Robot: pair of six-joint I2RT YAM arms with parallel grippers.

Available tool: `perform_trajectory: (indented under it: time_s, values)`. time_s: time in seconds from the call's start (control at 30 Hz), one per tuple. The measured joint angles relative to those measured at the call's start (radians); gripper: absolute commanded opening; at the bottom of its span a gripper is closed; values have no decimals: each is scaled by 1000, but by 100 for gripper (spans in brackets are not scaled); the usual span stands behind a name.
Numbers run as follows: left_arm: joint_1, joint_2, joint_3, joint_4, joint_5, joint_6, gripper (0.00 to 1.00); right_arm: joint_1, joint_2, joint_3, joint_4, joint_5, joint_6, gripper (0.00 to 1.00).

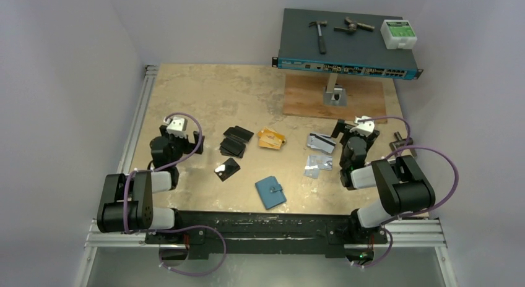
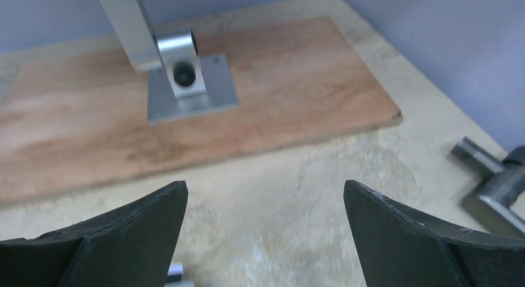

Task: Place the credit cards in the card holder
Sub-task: Reset both arms

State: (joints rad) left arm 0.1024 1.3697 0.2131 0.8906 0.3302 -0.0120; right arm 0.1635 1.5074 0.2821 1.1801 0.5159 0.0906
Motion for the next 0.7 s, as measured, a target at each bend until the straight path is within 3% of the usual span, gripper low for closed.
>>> perform_trajectory:
  time_s: [0.17, 0.7]
  values:
    - [-34, -3, 90, -6, -75, 1, 100, -10, 24, -21, 43, -30, 1, 99]
    - [-46, -7, 92, -18, -120, 5, 100, -35, 11, -13, 79, -49, 9, 99]
